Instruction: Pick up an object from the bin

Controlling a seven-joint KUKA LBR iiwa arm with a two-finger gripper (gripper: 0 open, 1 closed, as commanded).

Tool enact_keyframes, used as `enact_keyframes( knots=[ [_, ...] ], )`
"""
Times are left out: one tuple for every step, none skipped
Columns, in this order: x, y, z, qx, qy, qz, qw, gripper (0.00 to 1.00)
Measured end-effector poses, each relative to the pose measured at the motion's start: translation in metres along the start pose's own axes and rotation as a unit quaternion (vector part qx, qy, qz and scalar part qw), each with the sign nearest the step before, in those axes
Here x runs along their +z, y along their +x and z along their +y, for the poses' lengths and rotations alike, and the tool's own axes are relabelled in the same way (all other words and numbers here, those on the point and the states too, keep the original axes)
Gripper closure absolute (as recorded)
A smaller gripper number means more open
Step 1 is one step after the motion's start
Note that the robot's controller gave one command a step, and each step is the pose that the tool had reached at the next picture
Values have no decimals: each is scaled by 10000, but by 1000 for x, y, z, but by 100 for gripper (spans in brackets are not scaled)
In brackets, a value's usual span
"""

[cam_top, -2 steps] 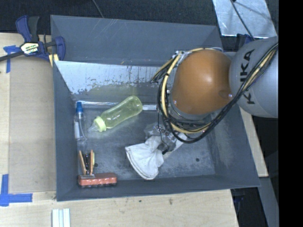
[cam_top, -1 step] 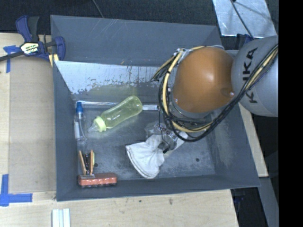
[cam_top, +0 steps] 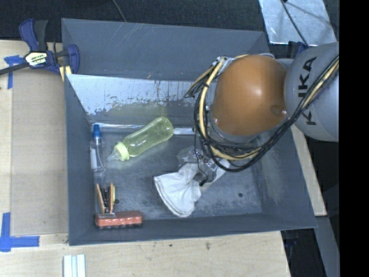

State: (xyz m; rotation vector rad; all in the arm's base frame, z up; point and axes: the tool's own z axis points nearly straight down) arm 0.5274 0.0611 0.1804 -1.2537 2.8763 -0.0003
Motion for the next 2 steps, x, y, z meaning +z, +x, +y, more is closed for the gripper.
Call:
enact_keyframes(
  knots=[
    [-7, 0, 0, 5, 2, -2, 10000, 100],
    [-11, -1, -1, 9, 5, -5, 10000, 100]
  ],
)
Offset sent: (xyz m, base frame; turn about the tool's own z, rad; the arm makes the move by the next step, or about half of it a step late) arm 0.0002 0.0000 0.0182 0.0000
